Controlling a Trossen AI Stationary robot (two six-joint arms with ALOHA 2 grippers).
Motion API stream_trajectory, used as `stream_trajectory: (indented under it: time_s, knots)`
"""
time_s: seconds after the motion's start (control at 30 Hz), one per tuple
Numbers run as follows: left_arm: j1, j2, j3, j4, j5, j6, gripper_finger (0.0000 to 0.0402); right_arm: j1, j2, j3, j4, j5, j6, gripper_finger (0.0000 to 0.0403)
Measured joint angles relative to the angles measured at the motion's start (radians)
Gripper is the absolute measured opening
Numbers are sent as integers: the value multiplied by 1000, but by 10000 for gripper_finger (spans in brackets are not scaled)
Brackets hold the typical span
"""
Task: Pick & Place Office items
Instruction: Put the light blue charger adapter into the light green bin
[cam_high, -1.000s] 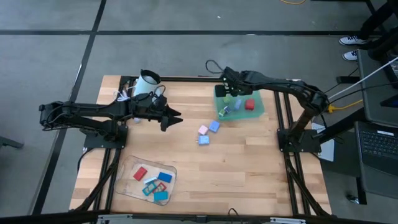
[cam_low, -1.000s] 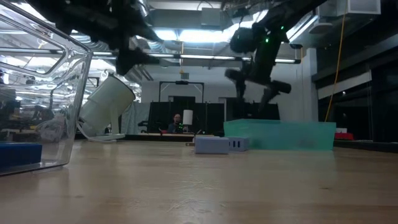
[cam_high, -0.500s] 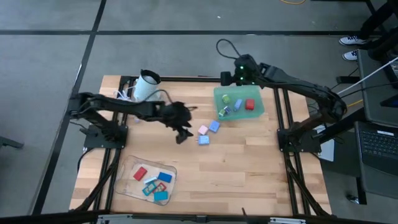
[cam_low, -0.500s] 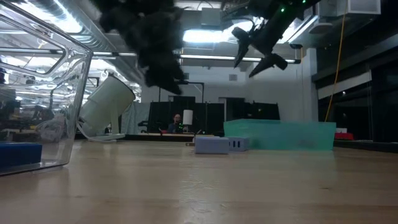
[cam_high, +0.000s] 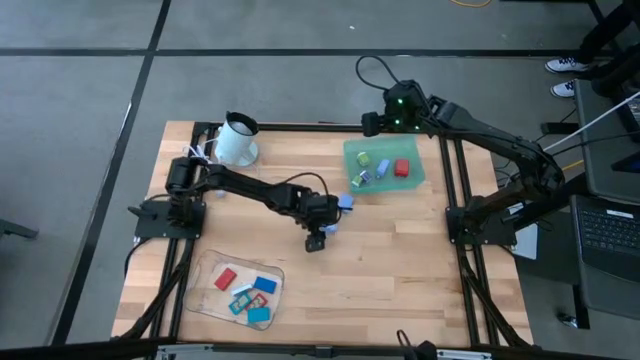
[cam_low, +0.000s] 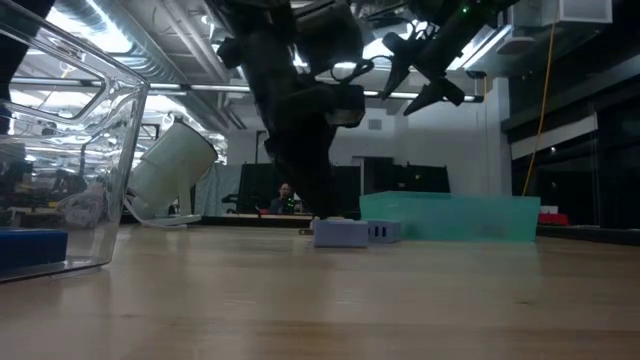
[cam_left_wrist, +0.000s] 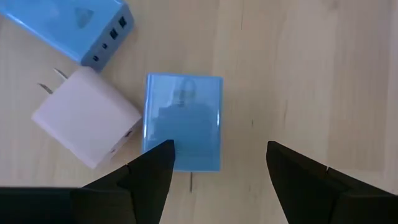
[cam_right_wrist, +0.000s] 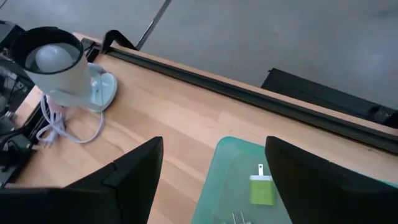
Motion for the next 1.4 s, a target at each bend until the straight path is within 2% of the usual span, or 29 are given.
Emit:
stream_trajectory:
  time_s: [0.23, 0.43, 0.87, 1.4]
  knots:
    - [0, 18, 68, -103, -50, -53, 244, -5, 0, 0, 4, -28, -32, 286]
    - [0, 6, 160, -171, -80, -8, 238, -13, 0, 0, 31, -51, -38, 286]
    - [25, 36, 117, -200, -46, 58, 238, -25, 0, 0, 34, -67, -54, 286]
    - [21, 98, 125, -92, -14, 61, 238, -24, 0, 0, 41, -67, -45, 286]
